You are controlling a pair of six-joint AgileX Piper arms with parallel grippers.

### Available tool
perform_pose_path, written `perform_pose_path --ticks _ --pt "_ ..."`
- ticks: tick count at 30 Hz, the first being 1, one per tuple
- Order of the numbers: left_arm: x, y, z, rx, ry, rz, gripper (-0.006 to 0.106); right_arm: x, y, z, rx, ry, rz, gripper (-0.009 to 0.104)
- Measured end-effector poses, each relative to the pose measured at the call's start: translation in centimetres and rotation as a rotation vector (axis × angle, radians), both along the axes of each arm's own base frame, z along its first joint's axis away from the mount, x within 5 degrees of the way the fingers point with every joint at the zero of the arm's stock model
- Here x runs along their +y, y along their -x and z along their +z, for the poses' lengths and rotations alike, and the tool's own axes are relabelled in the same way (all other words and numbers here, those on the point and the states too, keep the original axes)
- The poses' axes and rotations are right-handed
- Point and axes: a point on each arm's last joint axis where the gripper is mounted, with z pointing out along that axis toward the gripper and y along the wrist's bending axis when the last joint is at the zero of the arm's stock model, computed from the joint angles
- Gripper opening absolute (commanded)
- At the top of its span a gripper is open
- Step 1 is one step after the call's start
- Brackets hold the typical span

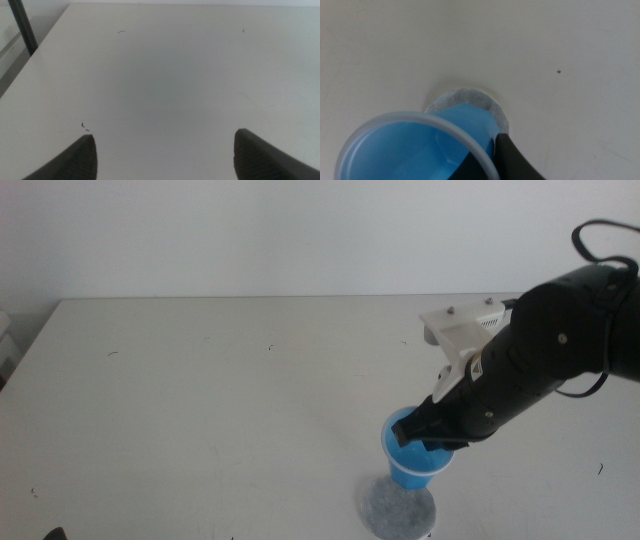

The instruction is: Place an empty cup on a cup mat.

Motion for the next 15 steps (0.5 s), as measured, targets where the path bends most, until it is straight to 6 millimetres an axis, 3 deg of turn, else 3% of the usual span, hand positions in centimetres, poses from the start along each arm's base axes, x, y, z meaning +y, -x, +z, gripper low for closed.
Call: perform_pose_path --ticks 15 --pt "0.0 0.0 0.0 0.0 0.0 0.0 0.105 0.1 0.7 -5.2 -0.008 0.004 0.003 -0.001"
